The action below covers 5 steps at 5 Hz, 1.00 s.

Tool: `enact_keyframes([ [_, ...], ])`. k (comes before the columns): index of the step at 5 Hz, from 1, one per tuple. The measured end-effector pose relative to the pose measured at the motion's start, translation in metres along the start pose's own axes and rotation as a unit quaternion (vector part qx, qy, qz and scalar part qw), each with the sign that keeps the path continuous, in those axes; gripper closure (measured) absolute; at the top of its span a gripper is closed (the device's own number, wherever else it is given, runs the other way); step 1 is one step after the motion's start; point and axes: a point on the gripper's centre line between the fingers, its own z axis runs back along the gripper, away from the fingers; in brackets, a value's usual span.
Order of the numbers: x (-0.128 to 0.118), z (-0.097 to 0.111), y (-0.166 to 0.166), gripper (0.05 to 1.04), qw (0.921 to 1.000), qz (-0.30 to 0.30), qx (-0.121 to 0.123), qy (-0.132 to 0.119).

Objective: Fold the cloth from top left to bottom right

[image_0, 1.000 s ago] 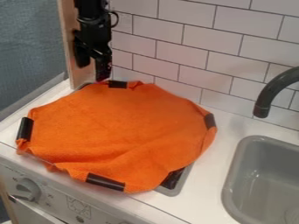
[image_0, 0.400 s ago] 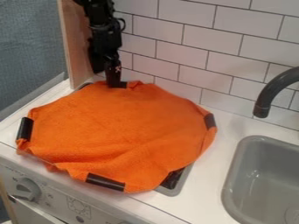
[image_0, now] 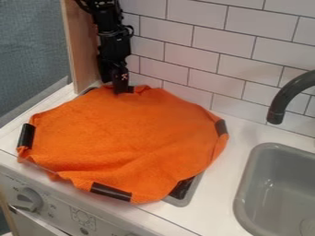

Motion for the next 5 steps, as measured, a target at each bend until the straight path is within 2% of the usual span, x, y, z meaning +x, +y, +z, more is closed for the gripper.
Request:
enact_keyframes([
  [1,0.0035,-0.0002,0.0014,0.085,1.0,0.001,0.0,-0.004],
  [2,0.0043,-0.0035,0.0013,0.14,1.0,0.006,-0.005,-0.005],
  [3,0.0024,-0.0083,0.0019,0.44,0.9999,0.012,-0.008,0.002],
  [4,0.0026,-0.0083,0.003,0.696,0.9999,0.015,-0.005,0.001],
  [5,0.0024,-0.0083,0.0043,0.883,0.9998,0.021,-0.001,0.002],
])
